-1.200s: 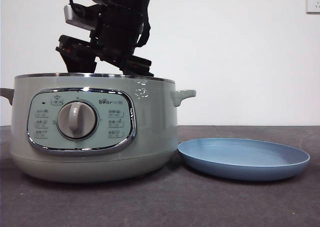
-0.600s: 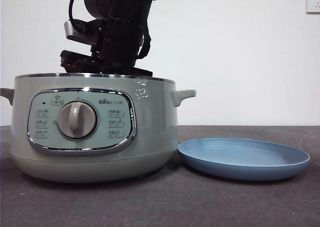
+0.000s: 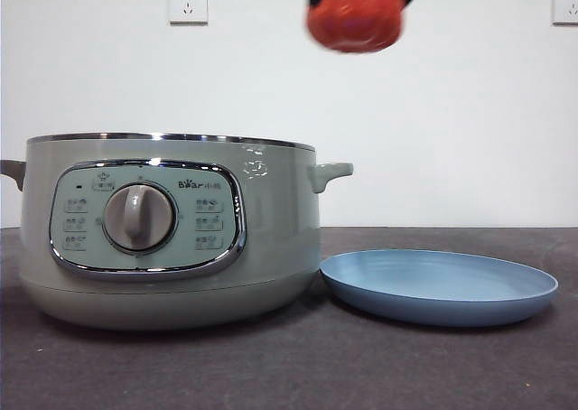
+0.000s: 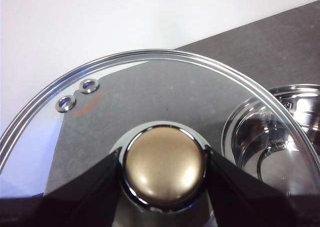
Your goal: Take the pumpkin out from the steamer,put the pumpkin in the blue plate,close the lid
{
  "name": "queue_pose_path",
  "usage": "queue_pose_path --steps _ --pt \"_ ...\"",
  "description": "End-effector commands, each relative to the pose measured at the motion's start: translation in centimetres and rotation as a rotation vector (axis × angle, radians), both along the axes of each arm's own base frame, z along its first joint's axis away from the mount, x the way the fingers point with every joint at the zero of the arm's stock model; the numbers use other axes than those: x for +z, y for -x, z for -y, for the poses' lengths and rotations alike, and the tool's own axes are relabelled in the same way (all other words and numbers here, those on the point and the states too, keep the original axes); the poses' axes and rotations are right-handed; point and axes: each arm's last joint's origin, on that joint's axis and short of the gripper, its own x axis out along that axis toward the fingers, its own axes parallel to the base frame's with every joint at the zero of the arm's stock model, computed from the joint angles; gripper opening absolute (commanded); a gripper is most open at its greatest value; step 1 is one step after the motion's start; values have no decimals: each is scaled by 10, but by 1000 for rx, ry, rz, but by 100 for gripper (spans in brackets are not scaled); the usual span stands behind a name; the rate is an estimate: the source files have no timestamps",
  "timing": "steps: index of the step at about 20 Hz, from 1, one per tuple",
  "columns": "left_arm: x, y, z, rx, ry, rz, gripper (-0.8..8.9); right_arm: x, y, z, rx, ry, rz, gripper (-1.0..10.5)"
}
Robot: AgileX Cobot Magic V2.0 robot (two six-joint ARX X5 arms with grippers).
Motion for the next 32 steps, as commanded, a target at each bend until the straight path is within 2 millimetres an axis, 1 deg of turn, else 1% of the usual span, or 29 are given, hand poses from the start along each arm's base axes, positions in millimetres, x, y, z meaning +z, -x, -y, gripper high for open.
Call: queue_pose_path --steps 1,3,4,6,9,12,16,19,23,26,29,32 --pt "7 2 0 -23 29 53 -9 -2 3 23 -98 3 -36 -3" --pt "7 2 0 -42 39 55 -9 -8 6 42 -146 20 -59 -3" --pt "8 2 1 -44 44 61 -9 -14 8 51 -172 32 -79 -3" --pt "9 1 1 -51 56 77 -9 -29 10 64 -211 49 -111 -3" --pt "11 0 3 -105 89 90 -9 -55 11 72 -248 42 -115 -3" --pt "13 0 4 -118 101 102 -9 -88 6 69 -261 22 -97 -4" --pt "13 0 4 -119 103 106 -9 -132 -1 57 -238 -26 -31 -4" --pt "13 0 4 -119 103 107 -8 -157 -9 53 -237 -19 -42 -4" --pt "13 0 4 -119 103 107 -9 -183 -21 47 -238 19 -96 -3" --pt "13 0 4 -119 103 107 -9 -198 -29 43 -235 29 -110 1" --pt "13 0 4 -119 103 107 -9 -205 -32 42 -236 42 -124 8" --pt "13 0 4 -119 103 107 -9 -207 -32 42 -237 47 -131 20"
